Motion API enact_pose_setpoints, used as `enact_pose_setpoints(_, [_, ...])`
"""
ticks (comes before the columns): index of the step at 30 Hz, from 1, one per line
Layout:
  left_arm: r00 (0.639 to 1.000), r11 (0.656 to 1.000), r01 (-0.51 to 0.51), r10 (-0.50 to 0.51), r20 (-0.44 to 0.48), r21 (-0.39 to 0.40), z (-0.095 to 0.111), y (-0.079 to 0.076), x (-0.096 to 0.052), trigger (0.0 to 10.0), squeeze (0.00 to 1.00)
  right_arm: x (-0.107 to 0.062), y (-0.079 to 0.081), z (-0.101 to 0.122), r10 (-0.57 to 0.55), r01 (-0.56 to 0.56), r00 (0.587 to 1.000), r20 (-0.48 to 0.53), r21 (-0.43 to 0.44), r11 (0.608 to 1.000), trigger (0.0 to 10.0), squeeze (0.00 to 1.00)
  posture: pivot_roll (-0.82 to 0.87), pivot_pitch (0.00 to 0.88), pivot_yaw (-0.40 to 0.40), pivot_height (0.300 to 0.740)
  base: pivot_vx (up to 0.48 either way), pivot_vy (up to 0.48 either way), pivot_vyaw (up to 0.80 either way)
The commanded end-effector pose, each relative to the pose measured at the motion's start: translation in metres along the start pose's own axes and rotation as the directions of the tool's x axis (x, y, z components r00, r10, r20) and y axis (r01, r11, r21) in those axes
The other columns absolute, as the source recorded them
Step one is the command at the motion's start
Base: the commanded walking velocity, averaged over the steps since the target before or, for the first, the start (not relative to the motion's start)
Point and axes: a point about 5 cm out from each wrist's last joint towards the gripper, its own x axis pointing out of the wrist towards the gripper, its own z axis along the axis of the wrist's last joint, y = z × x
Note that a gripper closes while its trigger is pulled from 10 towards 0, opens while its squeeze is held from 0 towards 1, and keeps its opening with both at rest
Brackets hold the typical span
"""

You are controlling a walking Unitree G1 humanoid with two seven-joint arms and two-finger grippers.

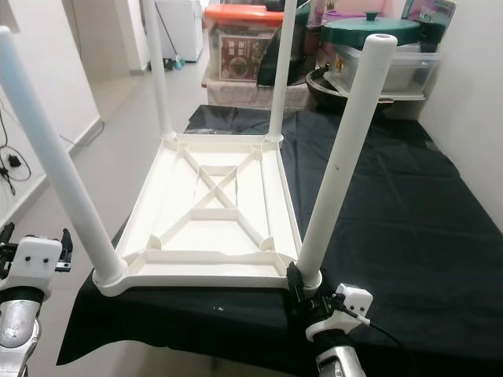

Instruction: Building children table

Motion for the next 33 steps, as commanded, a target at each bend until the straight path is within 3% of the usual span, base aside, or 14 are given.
enact_pose_setpoints(1, [1.000, 1.000, 0.005, -0.005, -0.013, 0.004, 0.003, -0.006, -0.009, 10.0, 0.00, 0.119, 0.035, 0.071, -0.434, 0.437, 0.897, -0.083, 0.315, 0.842, 10.0, 0.00, 0.15, 0.002, -0.016, 0.740, 0.000, 0.000, 0.00])
enact_pose_setpoints(2, [1.000, 1.000, 0.005, -0.005, -0.013, 0.004, 0.003, -0.006, -0.009, 10.0, 0.00, 0.119, 0.035, 0.071, -0.434, 0.437, 0.897, -0.083, 0.315, 0.842, 10.0, 0.00, 0.15, 0.002, -0.016, 0.740, 0.000, 0.000, 0.00])
enact_pose_setpoints(3, [1.000, 1.000, 0.025, -0.025, -0.018, -0.018, 0.006, -0.012, -0.017, 10.0, 0.00, 0.124, 0.043, 0.078, -0.358, 0.353, 0.933, -0.024, 0.246, 0.903, 10.0, 0.00, 0.15, 0.005, -0.021, 0.740, 0.000, 0.000, 0.00])
enact_pose_setpoints(5, [1.000, 1.000, 0.025, -0.025, -0.018, -0.018, 0.006, -0.012, -0.017, 10.0, 0.00, 0.124, 0.043, 0.078, -0.358, 0.353, 0.933, -0.024, 0.246, 0.903, 10.0, 0.00, 0.15, 0.005, -0.021, 0.740, 0.000, 0.000, 0.00])
enact_pose_setpoints(7, [0.996, 0.993, 0.089, -0.090, -0.013, -0.075, 0.016, -0.027, -0.031, 10.0, 0.00, 0.126, 0.059, 0.085, -0.202, 0.198, 0.978, 0.044, 0.088, 0.976, 10.0, 0.00, 0.15, 0.007, -0.025, 0.740, 0.000, 0.000, 0.00])
enact_pose_setpoints(9, [0.996, 0.993, 0.089, -0.090, -0.013, -0.075, 0.016, -0.027, -0.031, 10.0, 0.00, 0.126, 0.059, 0.085, -0.202, 0.198, 0.978, 0.044, 0.088, 0.976, 10.0, 0.00, 0.15, 0.007, -0.025, 0.740, 0.000, 0.000, 0.00])
enact_pose_setpoints(10, [0.987, 0.981, 0.158, -0.159, 0.004, -0.108, 0.024, -0.037, -0.039, 10.0, 0.00, 0.123, 0.066, 0.084, -0.136, 0.136, 0.989, 0.058, -0.005, 0.991, 10.0, 0.00, 0.15, 0.009, -0.027, 0.740, 0.000, 0.000, 0.00])
enact_pose_setpoints(11, [0.987, 0.981, 0.158, -0.159, 0.004, -0.108, 0.024, -0.037, -0.039, 10.0, 0.00, 0.123, 0.066, 0.084, -0.136, 0.136, 0.989, 0.058, -0.005, 0.991, 10.0, 0.00, 0.15, 0.009, -0.027, 0.740, 0.000, 0.000, 0.00])
enact_pose_setpoints(12, [0.976, 0.966, 0.219, -0.217, 0.029, -0.135, 0.032, -0.046, -0.047, 10.0, 0.00, 0.119, 0.070, 0.082, -0.093, 0.098, 0.994, 0.060, -0.084, 0.992, 10.0, 0.00, 0.15, 0.009, -0.026, 0.740, 0.000, 0.000, 0.00])
enact_pose_setpoints(13, [0.976, 0.966, 0.219, -0.217, 0.029, -0.135, 0.032, -0.046, -0.047, 10.0, 0.00, 0.119, 0.070, 0.082, -0.093, 0.098, 0.994, 0.060, -0.084, 0.992, 10.0, 0.00, 0.15, 0.009, -0.026, 0.740, 0.000, 0.000, 0.00])
enact_pose_setpoints(17, [0.935, 0.916, 0.355, -0.347, 0.079, -0.184, 0.047, -0.063, -0.061, 10.0, 0.00, 0.108, 0.074, 0.080, -0.036, 0.049, 0.997, 0.072, -0.192, 0.980, 10.0, 0.00, 0.14, 0.008, -0.026, 0.740, 0.000, 0.000, 0.00])
enact_pose_setpoints(23, [0.914, 0.888, 0.407, -0.398, 0.082, -0.215, 0.054, -0.069, -0.067, 10.0, 0.00, 0.105, 0.075, 0.078, -0.021, 0.036, 0.997, 0.073, -0.209, 0.977, 10.0, 0.00, 0.14, 0.008, -0.027, 0.740, 0.000, 0.000, 0.00])
enact_pose_setpoints(33, [0.843, 0.794, 0.530, -0.532, 0.081, -0.298, 0.056, -0.085, -0.078, 10.0, 0.00, 0.100, 0.082, 0.074, 0.053, -0.023, 0.995, 0.088, -0.309, 0.951, 10.0, 0.00, 0.13, 0.006, -0.028, 0.740, 0.000, 0.000, 0.00])
